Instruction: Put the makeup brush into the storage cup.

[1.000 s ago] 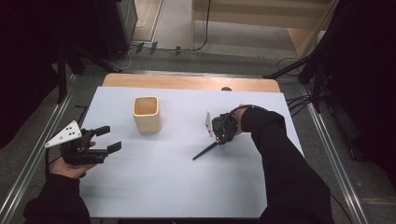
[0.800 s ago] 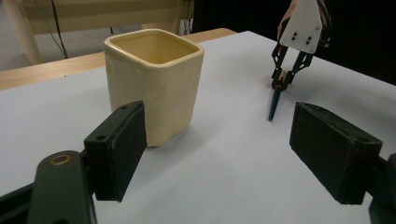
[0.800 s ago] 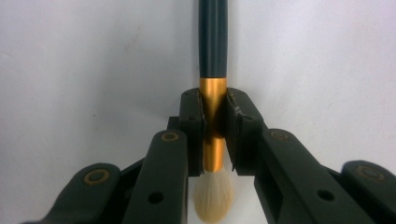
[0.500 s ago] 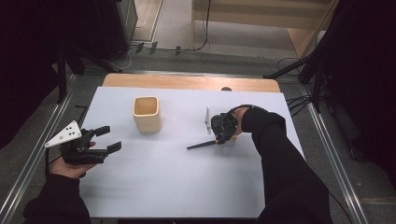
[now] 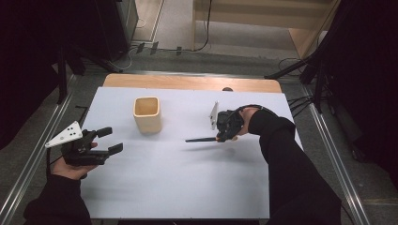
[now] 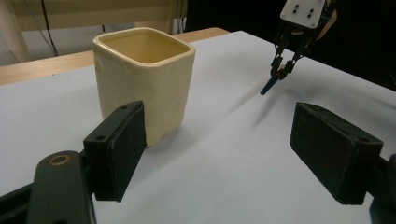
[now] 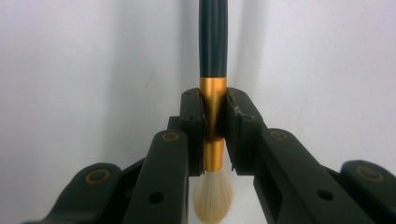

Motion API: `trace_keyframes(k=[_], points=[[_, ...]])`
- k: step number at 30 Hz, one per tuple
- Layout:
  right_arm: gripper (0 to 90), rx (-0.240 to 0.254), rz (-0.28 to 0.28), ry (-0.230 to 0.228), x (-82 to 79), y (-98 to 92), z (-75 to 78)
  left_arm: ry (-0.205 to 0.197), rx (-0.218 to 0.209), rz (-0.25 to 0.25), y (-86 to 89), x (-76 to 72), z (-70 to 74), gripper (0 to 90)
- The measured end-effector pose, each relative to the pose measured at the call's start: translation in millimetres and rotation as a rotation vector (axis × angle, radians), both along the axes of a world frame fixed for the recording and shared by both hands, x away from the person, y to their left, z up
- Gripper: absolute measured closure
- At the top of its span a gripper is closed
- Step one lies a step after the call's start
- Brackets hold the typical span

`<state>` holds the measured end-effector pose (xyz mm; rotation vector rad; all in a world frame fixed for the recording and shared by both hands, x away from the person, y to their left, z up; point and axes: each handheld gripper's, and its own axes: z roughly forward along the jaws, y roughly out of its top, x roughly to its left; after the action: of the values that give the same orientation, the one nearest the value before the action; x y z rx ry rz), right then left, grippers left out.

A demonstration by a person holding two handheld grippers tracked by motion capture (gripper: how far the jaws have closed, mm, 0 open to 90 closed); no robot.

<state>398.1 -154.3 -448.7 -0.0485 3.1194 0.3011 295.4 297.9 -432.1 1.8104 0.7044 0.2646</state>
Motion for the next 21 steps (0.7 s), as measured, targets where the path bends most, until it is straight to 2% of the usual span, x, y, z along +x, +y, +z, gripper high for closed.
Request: trace_keyframes(k=[3, 4, 5, 6, 7, 9, 10, 11, 12, 13, 14, 15, 18, 21], points=[[79.6, 0.07, -0.055, -0.005, -6.9, -9.8, 9.7, 0.003, -0.001, -0.007, -0.9, 0.0, 0.7, 19.0], [79.6, 0.07, -0.055, -0.005, -6.9, -9.8, 9.7, 0.005, -0.005, -0.01, -1.4, 0.0, 0.9, 19.0], [79.6, 0.101, -0.085, -0.013, -10.4, -15.5, 14.9, 0.009, -0.006, -0.015, -2.6, 0.1, 1.3, 18.9], [79.6, 0.101, -0.085, -0.013, -10.4, -15.5, 14.9, 0.009, -0.006, -0.015, -2.6, 0.1, 1.3, 18.8], [79.6, 0.154, -0.107, -0.022, -13.8, -21.7, 19.7, 0.006, -0.001, -0.017, -4.1, -0.2, 2.0, 18.8], [79.5, 0.173, -0.123, -0.018, -15.5, -25.0, 22.2, 0.004, -0.001, -0.022, -4.5, -0.6, 2.5, 19.0], [79.5, 0.216, -0.154, -0.021, -19.7, -31.5, 25.6, 0.001, -0.002, -0.022, -4.9, -0.8, 3.0, 19.0], [79.5, 0.216, -0.154, -0.021, -19.7, -31.5, 25.6, 0.002, -0.006, -0.023, -5.5, -1.0, 3.3, 19.0], [79.6, 0.25, -0.188, -0.032, -24.3, -36.9, 28.1, 0.002, -0.007, -0.024, -6.1, -1.1, 3.6, 19.0], [79.6, 0.272, -0.197, -0.029, -26.3, -39.6, 29.3, 0.003, -0.006, -0.028, -7.3, -1.4, 4.1, 19.0], [79.6, 0.272, -0.197, -0.029, -26.3, -39.6, 29.3, 0.003, -0.006, -0.028, -7.3, -1.4, 4.1, 18.9], [79.6, 0.315, -0.23, -0.028, -31.5, -44.2, 32.3, 0.005, -0.004, -0.032, -8.0, -1.3, 4.1, 18.9], [79.5, 0.398, -0.259, -0.034, -38.4, -49.4, 35.2, 0.016, -0.007, -0.042, -11.7, -1.3, 4.5, 18.9], [79.5, 0.503, -0.293, -0.031, -46.6, -55.2, 38.8, 0.019, -0.018, -0.053, -13.0, -1.9, 6.2, 18.8]])
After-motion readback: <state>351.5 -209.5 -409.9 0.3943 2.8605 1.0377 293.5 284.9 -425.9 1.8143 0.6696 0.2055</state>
